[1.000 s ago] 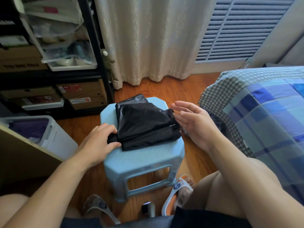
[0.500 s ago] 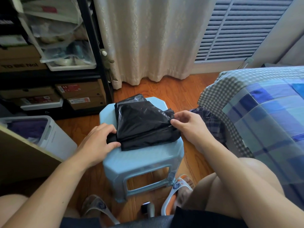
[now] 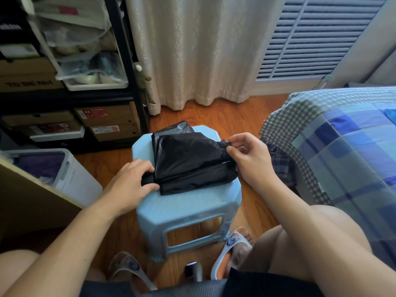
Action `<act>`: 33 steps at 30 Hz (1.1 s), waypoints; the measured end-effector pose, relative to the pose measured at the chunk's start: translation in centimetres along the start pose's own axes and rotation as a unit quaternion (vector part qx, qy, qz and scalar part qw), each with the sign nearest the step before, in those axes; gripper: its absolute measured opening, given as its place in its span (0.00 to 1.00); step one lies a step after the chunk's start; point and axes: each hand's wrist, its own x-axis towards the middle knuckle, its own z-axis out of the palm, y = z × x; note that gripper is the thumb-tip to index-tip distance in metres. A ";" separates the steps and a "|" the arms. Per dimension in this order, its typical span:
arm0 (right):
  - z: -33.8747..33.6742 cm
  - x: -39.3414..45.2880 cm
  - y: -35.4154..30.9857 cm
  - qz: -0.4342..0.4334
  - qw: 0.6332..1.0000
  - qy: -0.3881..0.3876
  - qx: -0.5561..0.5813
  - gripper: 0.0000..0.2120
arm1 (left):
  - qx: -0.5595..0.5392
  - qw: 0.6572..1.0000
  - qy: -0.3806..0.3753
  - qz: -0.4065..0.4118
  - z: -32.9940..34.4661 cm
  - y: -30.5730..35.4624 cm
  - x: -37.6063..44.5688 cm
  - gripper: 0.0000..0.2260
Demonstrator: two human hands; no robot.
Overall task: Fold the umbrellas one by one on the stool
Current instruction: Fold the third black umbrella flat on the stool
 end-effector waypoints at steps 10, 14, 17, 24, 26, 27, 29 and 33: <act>-1.9 1.1 -0.7 0.104 0.994 -0.015 0.007 0.11 | -0.005 1.000 0.004 -0.002 0.0 0.2 -0.2 0.13; -0.6 1.0 -0.3 0.097 0.989 -0.106 -0.019 0.08 | -0.005 1.000 -0.001 -0.001 0.0 0.0 -0.1 0.13; -0.6 2.4 -0.3 0.103 0.990 -0.093 0.017 0.06 | -0.010 1.000 -0.005 0.002 0.0 0.1 -0.1 0.13; 1.2 3.4 0.2 0.069 0.991 -0.064 -0.093 0.07 | -0.026 1.000 0.005 0.011 0.1 0.0 -0.2 0.13; 1.0 3.4 -0.1 0.077 0.994 -0.054 -0.061 0.06 | -0.031 0.999 0.009 0.003 0.2 -0.1 -0.3 0.12; 0.7 3.3 -0.2 0.085 0.994 -0.055 -0.041 0.07 | -0.034 0.999 0.010 0.001 0.2 -0.1 -0.3 0.12; 0.0 2.9 -0.2 0.109 0.992 -0.061 -0.019 0.12 | -0.039 0.999 0.012 0.001 0.3 -0.2 -0.4 0.11; -0.2 1.6 1.0 0.136 0.988 -0.055 -0.044 0.10 | -0.041 0.999 0.009 -0.005 0.2 -0.2 -0.4 0.11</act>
